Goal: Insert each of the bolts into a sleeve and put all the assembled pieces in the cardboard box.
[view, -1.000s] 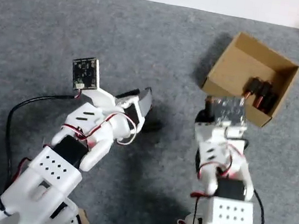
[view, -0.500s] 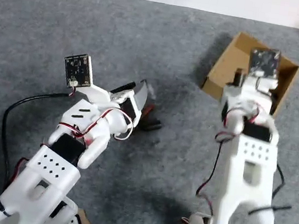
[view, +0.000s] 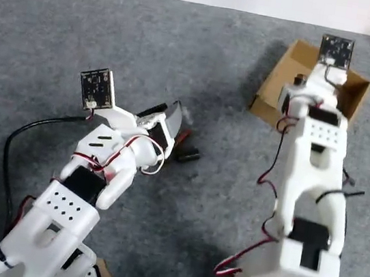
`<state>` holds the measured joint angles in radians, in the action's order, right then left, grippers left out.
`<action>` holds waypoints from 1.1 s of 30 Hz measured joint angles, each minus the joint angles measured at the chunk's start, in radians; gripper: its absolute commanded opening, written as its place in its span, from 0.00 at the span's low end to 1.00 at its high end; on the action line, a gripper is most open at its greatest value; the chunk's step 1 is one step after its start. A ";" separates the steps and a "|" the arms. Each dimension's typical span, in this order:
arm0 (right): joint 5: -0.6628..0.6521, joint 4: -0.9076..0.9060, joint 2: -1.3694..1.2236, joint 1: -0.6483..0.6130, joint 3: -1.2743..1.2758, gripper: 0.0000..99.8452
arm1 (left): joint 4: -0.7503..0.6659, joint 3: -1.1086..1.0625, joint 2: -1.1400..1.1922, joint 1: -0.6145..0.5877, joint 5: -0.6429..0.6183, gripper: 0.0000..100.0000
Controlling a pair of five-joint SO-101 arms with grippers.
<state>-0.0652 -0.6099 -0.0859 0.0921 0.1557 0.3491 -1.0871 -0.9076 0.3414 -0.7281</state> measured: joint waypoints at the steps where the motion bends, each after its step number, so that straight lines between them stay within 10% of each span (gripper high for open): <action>1: 0.014 -0.021 -0.032 0.005 -0.046 0.00 | 0.000 0.000 0.000 0.000 -0.002 0.10; 33: 0.147 -0.345 -0.865 0.078 -1.025 0.00 | 0.000 0.000 0.000 0.000 -0.002 0.10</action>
<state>0.0821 -0.9551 -0.9513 0.1703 -0.8692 0.3491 -1.0871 -0.9076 0.3414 -0.7296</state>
